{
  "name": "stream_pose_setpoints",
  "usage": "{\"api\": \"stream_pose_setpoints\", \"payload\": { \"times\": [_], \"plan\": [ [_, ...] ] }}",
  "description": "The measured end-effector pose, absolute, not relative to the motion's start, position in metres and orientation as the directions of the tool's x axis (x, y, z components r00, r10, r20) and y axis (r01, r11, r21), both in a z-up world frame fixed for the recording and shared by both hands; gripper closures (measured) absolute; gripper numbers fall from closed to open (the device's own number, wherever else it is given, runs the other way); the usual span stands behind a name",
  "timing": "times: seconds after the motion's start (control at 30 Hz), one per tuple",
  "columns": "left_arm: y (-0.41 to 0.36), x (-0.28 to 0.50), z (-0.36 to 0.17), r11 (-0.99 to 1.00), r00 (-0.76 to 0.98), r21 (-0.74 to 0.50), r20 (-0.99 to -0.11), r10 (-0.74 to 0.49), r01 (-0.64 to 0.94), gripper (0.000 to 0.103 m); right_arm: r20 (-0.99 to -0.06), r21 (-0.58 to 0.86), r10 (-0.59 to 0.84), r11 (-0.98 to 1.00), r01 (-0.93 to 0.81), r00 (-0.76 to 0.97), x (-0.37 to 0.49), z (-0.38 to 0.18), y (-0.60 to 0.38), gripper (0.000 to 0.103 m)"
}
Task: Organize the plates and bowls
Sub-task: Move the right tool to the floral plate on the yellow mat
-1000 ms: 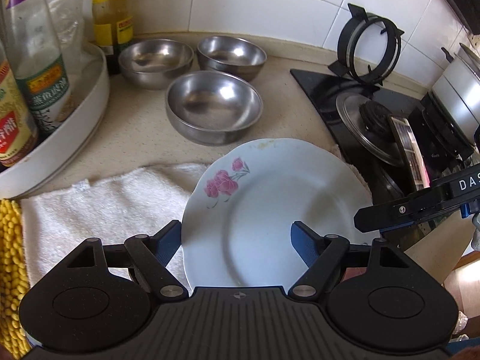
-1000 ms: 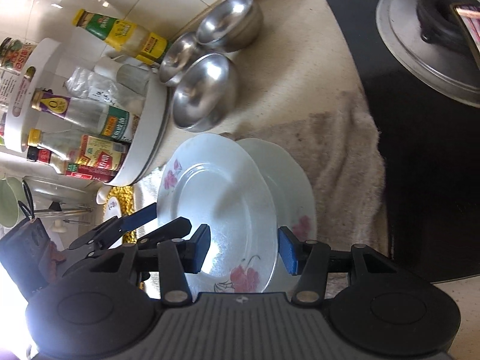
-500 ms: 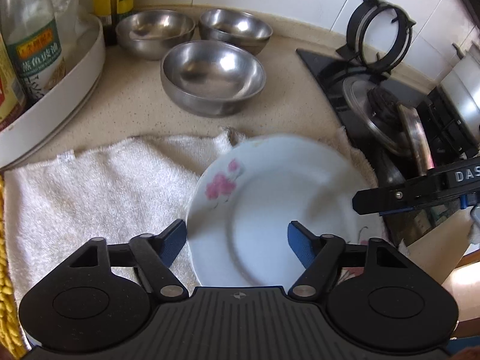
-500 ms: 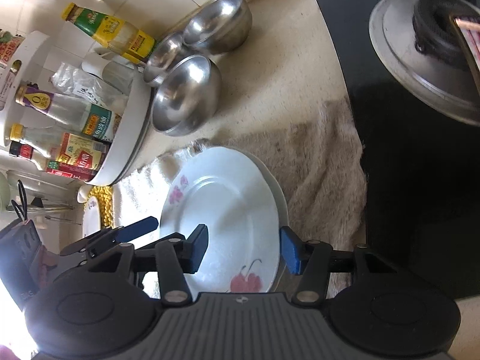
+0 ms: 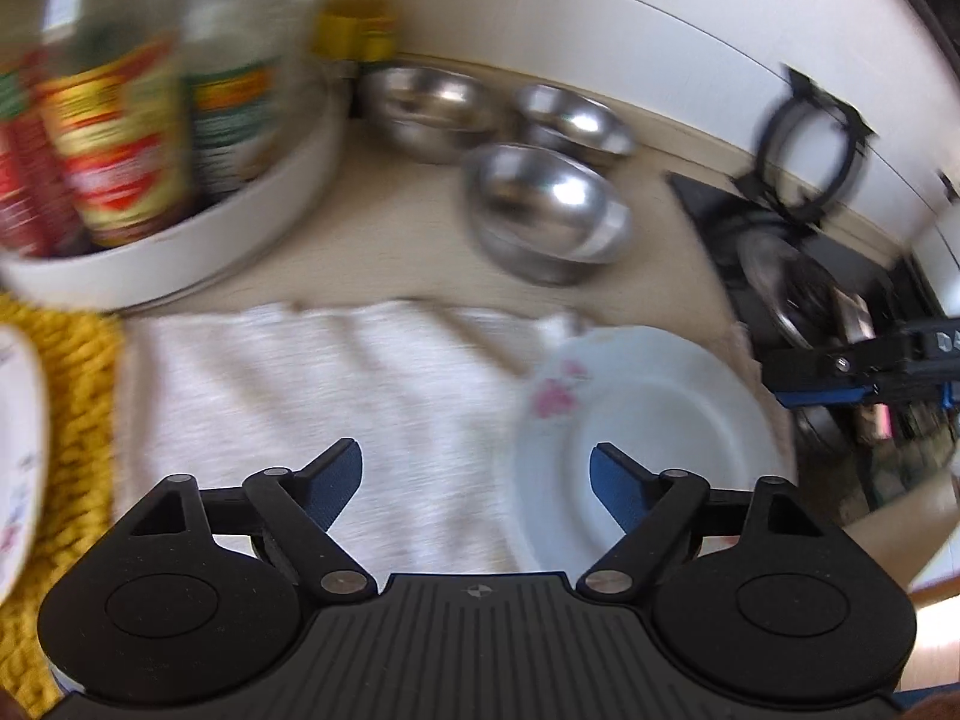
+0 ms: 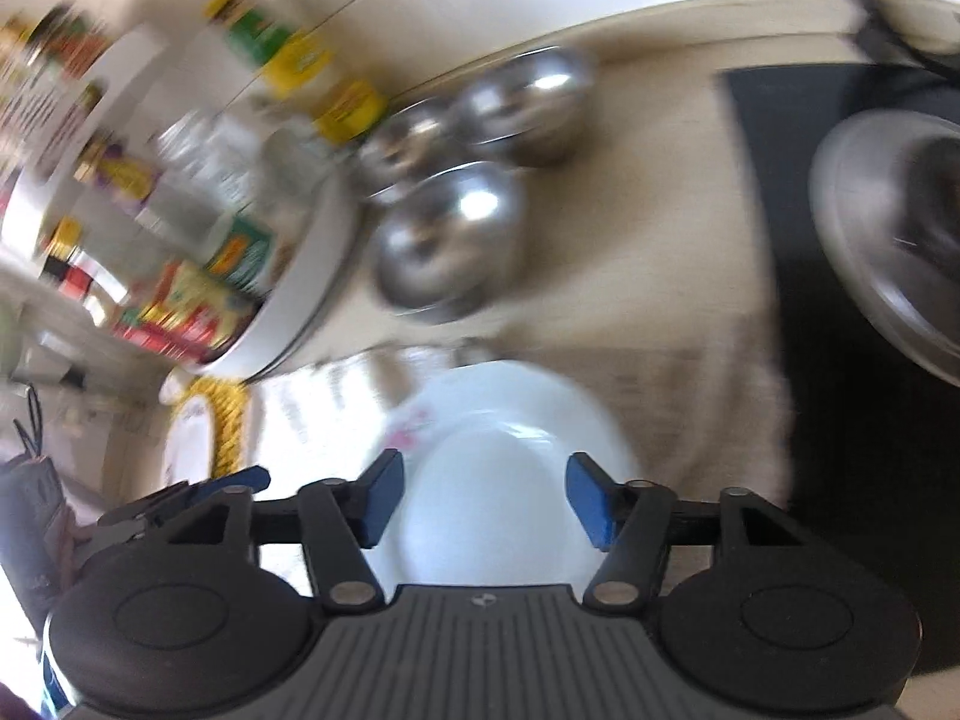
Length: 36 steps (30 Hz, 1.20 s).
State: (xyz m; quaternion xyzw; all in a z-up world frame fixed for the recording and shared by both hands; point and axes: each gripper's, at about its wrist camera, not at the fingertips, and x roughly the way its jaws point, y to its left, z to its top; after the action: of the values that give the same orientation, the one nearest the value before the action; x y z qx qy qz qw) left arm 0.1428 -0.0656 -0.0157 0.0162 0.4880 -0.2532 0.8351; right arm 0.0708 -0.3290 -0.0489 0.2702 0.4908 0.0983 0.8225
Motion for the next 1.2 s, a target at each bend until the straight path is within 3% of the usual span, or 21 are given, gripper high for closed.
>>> {"api": "stream_pose_setpoints", "payload": {
  "times": [0.3, 0.57, 0.9, 1.2],
  "plan": [
    [0.061, 0.145, -0.005, 0.973, 0.523, -0.191, -0.821, -0.231, 0.131, 0.006, -0.734, 0.559, 0.576, 0.813, -0.161, 0.359, 0.129, -0.048, -0.196, 0.017],
    [0.156, 0.145, -0.001, 0.977, 0.575, -0.186, -0.813, -0.094, -0.103, 0.006, -0.732, 0.542, 0.614, 0.787, -0.293, 0.295, 0.169, -0.052, -0.091, 0.016],
    [0.210, 0.158, -0.019, 0.959, 0.583, -0.233, -0.806, -0.099, -0.159, 0.005, -0.730, 0.573, 0.629, 0.776, -0.264, 0.265, 0.203, -0.071, -0.033, 0.016],
    [0.217, 0.175, -0.037, 0.950, 0.562, -0.290, -0.807, -0.180, -0.113, 0.005, -0.736, 0.596, 0.632, 0.775, -0.209, 0.243, 0.218, -0.085, -0.016, 0.016]
  ]
}}
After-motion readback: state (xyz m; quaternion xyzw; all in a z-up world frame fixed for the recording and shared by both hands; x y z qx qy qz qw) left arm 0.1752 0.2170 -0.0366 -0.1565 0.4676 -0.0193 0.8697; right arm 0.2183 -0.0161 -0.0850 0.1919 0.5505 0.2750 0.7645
